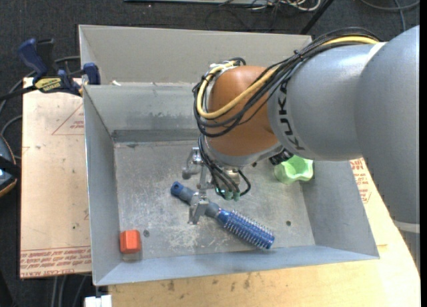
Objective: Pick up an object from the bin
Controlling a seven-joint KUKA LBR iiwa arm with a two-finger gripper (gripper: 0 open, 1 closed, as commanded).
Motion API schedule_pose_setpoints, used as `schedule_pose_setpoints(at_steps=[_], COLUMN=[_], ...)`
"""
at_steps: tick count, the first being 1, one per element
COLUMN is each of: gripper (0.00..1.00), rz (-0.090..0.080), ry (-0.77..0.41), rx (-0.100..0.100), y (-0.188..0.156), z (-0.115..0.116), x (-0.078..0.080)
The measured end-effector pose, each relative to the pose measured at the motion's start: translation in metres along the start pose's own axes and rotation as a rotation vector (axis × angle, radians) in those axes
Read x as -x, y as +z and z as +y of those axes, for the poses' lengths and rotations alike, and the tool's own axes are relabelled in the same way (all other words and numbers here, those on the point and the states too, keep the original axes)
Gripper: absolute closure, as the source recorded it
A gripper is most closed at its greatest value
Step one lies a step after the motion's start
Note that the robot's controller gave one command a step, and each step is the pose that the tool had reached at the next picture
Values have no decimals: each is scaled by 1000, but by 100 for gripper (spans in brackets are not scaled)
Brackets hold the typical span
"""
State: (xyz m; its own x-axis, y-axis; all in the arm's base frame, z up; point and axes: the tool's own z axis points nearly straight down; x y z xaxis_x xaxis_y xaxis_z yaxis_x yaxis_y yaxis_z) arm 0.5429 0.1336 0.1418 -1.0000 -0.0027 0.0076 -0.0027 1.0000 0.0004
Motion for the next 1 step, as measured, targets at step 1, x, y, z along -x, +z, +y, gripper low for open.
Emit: schedule_pose_setpoints(at_steps=[1], gripper=[0], rz=[-12], ry=[81], rx=[8], y=[70], z=[-53], x=[20])
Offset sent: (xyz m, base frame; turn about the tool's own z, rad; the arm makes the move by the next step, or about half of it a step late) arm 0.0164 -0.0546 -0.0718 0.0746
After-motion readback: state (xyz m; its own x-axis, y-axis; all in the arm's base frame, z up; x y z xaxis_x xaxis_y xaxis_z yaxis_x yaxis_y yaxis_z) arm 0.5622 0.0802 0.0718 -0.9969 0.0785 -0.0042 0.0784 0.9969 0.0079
